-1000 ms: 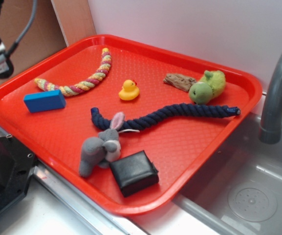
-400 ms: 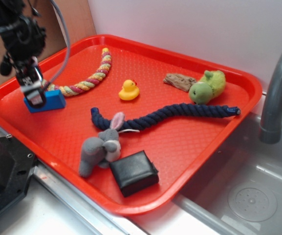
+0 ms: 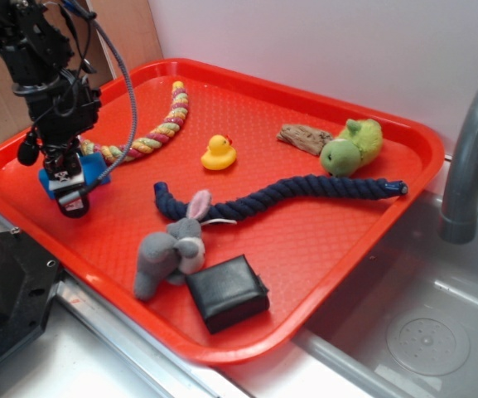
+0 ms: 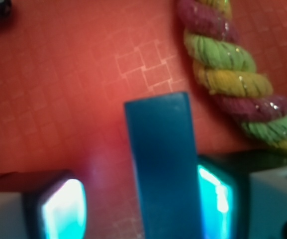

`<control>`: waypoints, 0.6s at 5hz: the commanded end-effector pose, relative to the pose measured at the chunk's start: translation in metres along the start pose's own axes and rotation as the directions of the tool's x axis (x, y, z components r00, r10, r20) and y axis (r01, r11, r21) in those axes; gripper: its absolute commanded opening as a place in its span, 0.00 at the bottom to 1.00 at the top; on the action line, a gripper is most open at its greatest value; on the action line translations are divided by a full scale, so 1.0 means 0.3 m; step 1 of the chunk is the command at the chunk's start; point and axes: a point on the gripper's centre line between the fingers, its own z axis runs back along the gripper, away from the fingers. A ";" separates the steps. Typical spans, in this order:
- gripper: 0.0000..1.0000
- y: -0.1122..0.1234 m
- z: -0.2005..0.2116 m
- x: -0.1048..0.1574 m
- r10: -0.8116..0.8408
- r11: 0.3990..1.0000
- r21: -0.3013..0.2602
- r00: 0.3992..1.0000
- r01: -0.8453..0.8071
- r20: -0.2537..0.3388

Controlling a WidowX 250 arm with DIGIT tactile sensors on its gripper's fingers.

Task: Grab the blue block.

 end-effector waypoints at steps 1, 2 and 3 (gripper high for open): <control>0.00 -0.036 0.164 0.050 0.037 0.995 0.088 0.998 -0.041 0.051; 0.00 -0.111 0.323 0.089 0.138 0.975 0.174 0.990 -0.141 0.031; 0.00 -0.161 0.491 0.118 0.377 0.913 0.137 0.923 -0.384 0.077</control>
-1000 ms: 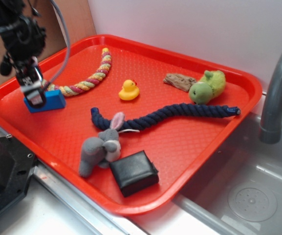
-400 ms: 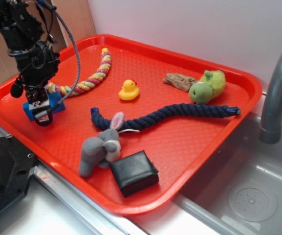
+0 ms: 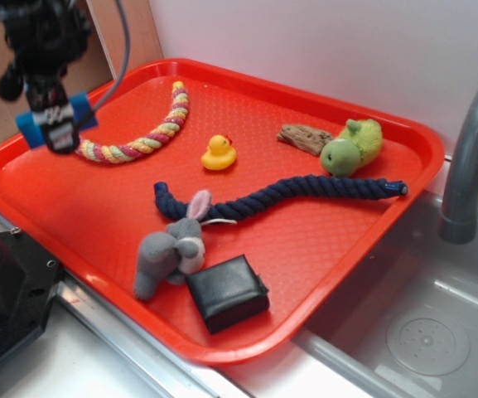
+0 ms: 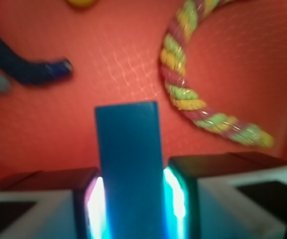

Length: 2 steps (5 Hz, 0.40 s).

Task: Grab the blue block.

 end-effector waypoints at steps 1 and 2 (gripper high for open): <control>0.00 -0.038 0.326 0.077 0.419 0.903 -0.138 0.906 -0.408 0.063; 0.00 -0.023 0.321 0.065 0.559 0.822 -0.182 0.825 -0.539 0.079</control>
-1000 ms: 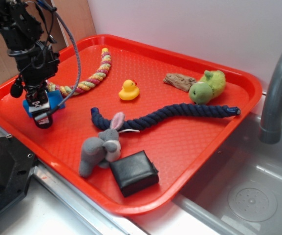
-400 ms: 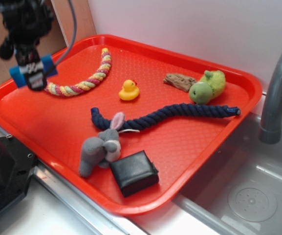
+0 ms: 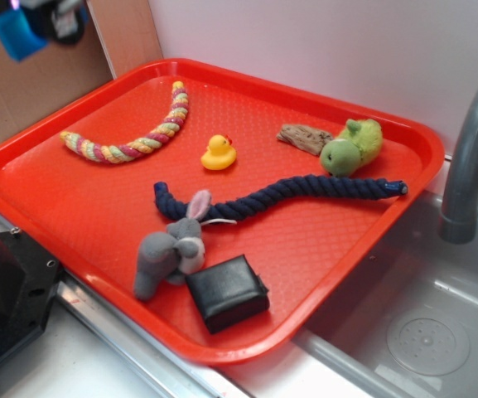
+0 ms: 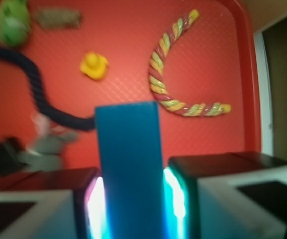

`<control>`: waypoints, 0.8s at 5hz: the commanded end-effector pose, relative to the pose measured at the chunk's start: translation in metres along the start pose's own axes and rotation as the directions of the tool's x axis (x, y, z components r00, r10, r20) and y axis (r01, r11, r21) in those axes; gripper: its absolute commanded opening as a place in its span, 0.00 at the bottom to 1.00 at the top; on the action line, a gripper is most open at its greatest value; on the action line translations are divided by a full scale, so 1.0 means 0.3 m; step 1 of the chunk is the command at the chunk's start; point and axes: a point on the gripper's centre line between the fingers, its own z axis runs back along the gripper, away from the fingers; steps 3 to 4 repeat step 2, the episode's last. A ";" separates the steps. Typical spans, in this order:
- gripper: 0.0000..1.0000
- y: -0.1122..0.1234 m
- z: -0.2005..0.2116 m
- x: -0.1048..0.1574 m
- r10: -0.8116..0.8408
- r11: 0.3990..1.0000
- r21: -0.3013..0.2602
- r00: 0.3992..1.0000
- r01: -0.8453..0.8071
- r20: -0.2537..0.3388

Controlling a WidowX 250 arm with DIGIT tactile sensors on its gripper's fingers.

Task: Grab the blue block.

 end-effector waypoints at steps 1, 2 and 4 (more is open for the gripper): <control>0.00 0.067 0.017 0.067 0.261 0.965 -0.051 0.961 -0.257 0.094; 0.00 0.078 0.022 0.073 0.273 0.961 -0.070 0.958 -0.267 0.088; 0.00 0.078 0.022 0.073 0.273 0.961 -0.070 0.958 -0.267 0.088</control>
